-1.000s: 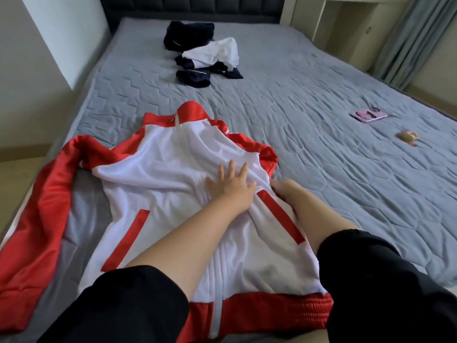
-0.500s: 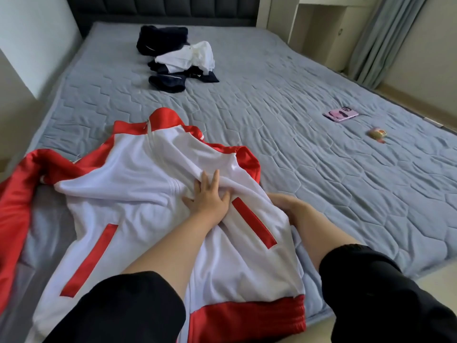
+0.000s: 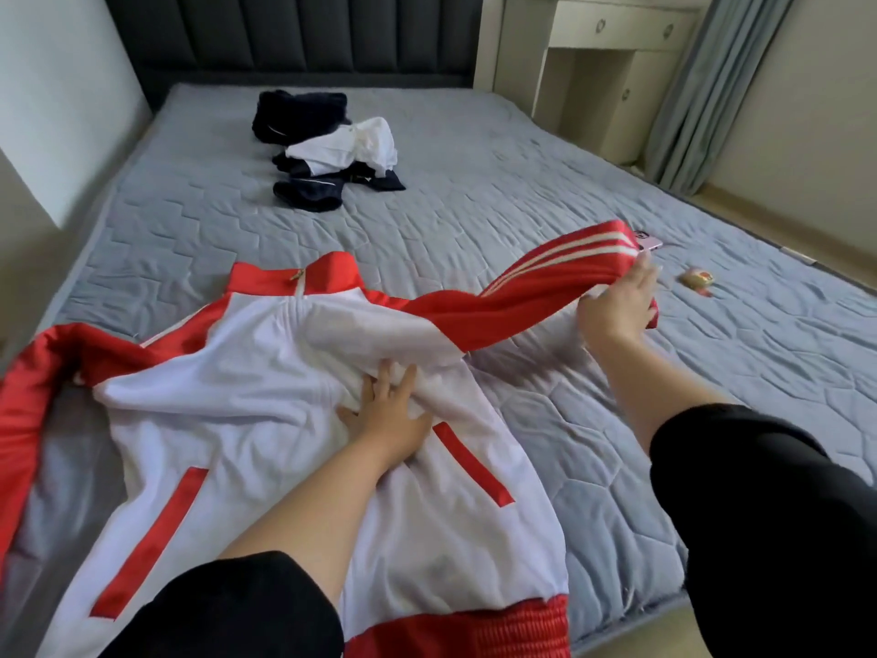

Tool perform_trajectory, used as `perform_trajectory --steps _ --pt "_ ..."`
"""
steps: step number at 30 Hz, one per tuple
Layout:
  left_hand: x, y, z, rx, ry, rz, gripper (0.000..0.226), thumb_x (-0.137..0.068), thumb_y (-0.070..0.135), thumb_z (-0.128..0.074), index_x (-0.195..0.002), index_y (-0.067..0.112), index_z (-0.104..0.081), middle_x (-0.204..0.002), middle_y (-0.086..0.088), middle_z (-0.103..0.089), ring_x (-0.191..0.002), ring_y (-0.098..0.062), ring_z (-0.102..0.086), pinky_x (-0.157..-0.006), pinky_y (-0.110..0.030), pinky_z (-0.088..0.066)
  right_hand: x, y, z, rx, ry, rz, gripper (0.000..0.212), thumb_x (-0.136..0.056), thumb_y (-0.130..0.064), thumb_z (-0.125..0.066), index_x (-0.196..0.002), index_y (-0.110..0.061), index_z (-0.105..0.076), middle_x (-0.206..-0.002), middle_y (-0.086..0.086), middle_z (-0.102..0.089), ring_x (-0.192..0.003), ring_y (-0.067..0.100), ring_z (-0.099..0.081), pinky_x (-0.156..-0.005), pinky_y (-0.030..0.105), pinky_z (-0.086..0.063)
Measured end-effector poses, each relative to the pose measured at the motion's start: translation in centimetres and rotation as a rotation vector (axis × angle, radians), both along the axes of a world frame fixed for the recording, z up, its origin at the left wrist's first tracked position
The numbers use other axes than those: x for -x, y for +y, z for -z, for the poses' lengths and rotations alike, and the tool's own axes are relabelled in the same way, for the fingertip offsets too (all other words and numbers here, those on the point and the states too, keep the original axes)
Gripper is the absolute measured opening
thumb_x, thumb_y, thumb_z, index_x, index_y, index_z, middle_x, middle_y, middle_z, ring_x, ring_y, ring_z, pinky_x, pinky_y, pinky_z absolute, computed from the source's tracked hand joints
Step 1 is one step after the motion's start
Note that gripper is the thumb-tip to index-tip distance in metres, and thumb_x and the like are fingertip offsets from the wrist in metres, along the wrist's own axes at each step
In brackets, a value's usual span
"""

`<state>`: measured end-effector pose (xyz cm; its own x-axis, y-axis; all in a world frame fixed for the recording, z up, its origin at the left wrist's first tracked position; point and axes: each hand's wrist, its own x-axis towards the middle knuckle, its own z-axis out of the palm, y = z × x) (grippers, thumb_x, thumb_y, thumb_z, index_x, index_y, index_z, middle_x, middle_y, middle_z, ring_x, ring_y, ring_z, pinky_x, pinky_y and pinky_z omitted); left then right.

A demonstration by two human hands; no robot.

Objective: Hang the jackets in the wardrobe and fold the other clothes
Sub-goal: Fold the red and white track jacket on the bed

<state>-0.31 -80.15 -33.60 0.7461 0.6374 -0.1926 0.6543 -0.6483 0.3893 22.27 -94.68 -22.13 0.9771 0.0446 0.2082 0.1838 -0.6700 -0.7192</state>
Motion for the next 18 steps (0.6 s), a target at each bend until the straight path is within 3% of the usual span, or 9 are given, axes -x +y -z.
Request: perform_trajectory --steps 2,4,7,8,9,12,13,15,18 --pt "0.2 -0.2 0.0 0.014 0.023 0.027 0.071 -0.090 0.051 -0.041 -0.148 0.043 -0.001 -0.156 0.007 0.021 -0.145 -0.023 0.010 -0.110 -0.061 0.000 1.3 -0.4 2.2 0.127 0.155 0.019 0.081 -0.088 -0.013 -0.056 -0.150 -0.011 -0.005 -0.157 0.013 -0.006 -0.144 0.026 -0.012 -0.114 0.043 -0.014" --pt "0.5 -0.8 -0.1 -0.008 0.067 0.065 0.069 -0.091 0.052 -0.038 -0.149 0.041 -0.002 -0.157 0.005 0.019 -0.145 -0.022 0.011 -0.112 -0.057 0.001 3.5 -0.6 4.6 0.161 0.295 -0.075 0.064 -0.089 -0.012 -0.052 -0.144 0.000 -0.022 -0.149 0.021 -0.027 -0.136 0.033 -0.030 -0.108 0.039 -0.027" --pt "1.0 -2.1 0.2 -0.016 0.097 0.100 0.065 -0.094 0.051 -0.033 -0.150 0.036 -0.003 -0.158 0.003 0.015 -0.145 -0.021 0.012 -0.113 -0.052 0.001 7.6 -1.2 7.2 0.285 0.529 -0.279 0.028 -0.094 -0.017 -0.042 -0.104 0.004 -0.058 -0.110 0.025 -0.060 -0.105 0.031 -0.057 -0.090 0.035 -0.043" --pt "1.2 -2.6 0.4 -0.020 0.103 0.112 0.064 -0.095 0.050 -0.032 -0.150 0.035 -0.004 -0.158 0.002 0.014 -0.145 -0.021 0.012 -0.114 -0.051 0.001 8.9 -1.5 7.7 0.304 0.580 -0.338 0.031 -0.095 -0.023 -0.041 -0.089 0.001 -0.060 -0.097 0.022 -0.062 -0.097 0.031 -0.058 -0.085 0.033 -0.046" --pt "1.4 -3.1 0.6 -0.033 0.109 0.123 0.063 -0.095 0.049 -0.031 -0.150 0.034 -0.004 -0.158 0.002 0.014 -0.145 -0.021 0.012 -0.114 -0.049 0.001 10.0 -1.9 8.0 0.303 0.628 -0.382 0.036 -0.095 -0.030 -0.041 -0.087 0.000 -0.059 -0.096 0.020 -0.061 -0.095 0.031 -0.059 -0.085 0.034 -0.048" --pt "2.1 -4.4 0.6 -0.055 0.129 0.168 0.062 -0.096 0.048 -0.028 -0.151 0.032 -0.004 -0.159 0.000 0.012 -0.145 -0.020 0.011 -0.115 -0.047 0.000 12.1 -3.4 7.9 0.238 0.845 -0.450 0.057 -0.083 -0.056 -0.057 -0.112 -0.007 -0.056 -0.111 0.010 -0.063 -0.097 0.027 -0.062 -0.079 0.033 -0.049" --pt "2.4 -4.8 0.4 -0.056 0.132 0.182 0.061 -0.097 0.048 -0.029 -0.151 0.031 -0.005 -0.159 -0.001 0.010 -0.145 -0.020 0.010 -0.115 -0.046 -0.001 12.6 -4.2 7.6 0.221 0.948 -0.521 0.058 -0.078 -0.055 -0.066 -0.110 -0.007 -0.057 -0.105 0.008 -0.067 -0.091 0.024 -0.065 -0.077 0.033 -0.053" --pt "3.1 -5.8 -0.2 -0.068 0.132 0.226 0.061 -0.097 0.044 -0.030 -0.151 0.027 -0.009 -0.159 -0.005 0.003 -0.146 -0.020 0.005 -0.116 -0.045 -0.006 12.7 -6.1 6.7 0.192 1.133 -0.776 0.038 -0.079 -0.035 -0.073 -0.105 -0.009 -0.061 -0.092 0.004 -0.072 -0.082 0.017 -0.069 -0.074 0.031 -0.057" --pt "4.9 -7.4 -1.8 -0.110 0.105 0.341 0.053 -0.098 0.035 -0.034 -0.146 0.014 -0.026 -0.152 -0.011 -0.025 -0.141 -0.026 -0.019 -0.114 -0.040 -0.020 12.7 -8.5 5.1 0.080 1.334 -1.061 0.026 -0.082 -0.004 -0.065 -0.108 -0.006 -0.060 -0.097 0.005 -0.072 -0.088 0.018 -0.069 -0.073 0.029 -0.056"
